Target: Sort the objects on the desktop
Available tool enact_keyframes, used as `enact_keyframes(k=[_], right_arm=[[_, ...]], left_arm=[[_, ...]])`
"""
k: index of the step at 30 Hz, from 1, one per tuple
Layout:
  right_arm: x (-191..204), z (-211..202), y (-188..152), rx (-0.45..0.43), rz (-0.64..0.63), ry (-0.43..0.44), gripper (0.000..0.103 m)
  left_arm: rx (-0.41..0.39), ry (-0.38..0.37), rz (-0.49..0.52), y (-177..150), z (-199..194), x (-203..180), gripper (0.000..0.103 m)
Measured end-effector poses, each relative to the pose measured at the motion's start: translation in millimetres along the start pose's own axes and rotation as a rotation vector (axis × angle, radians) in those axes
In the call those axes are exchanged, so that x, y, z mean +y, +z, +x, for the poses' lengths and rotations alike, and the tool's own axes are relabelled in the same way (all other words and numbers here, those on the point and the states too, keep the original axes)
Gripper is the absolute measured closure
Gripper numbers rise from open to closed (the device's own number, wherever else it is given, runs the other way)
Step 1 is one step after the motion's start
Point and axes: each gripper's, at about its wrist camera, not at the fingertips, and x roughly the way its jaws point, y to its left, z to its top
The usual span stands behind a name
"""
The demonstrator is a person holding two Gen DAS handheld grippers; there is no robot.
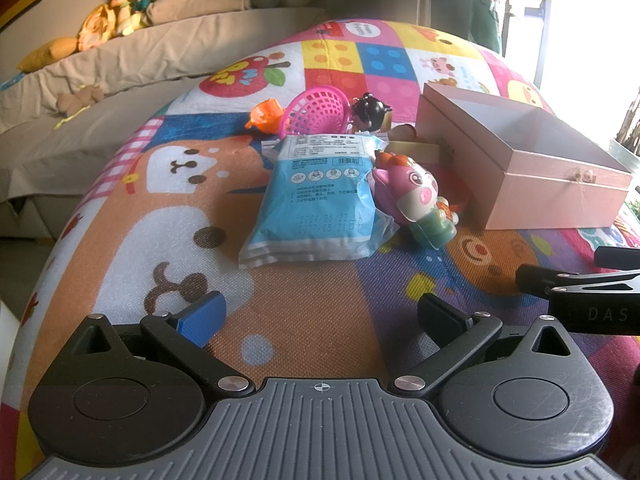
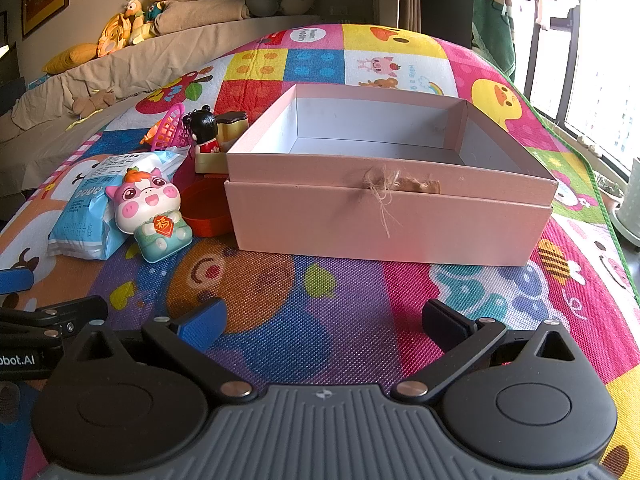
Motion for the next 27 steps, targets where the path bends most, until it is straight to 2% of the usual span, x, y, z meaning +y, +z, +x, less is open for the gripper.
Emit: enact_keyframes(k=[16,21,27], right_arm=[[2,-22,-10,0.056,-0.012,0.006,0.000],[-4,-28,-14,0.077,-0.047,0.057,0.000],[4,-29,-13,0.099,-0.026,0.008,0.000]], left_arm=[[0.002,0.000,0.001,0,0,0,0.000],[0.006,0.003,0.004,-2,2,-1,0.000],[0.014,0.000,0.004,-3,-2,-1,0.000]])
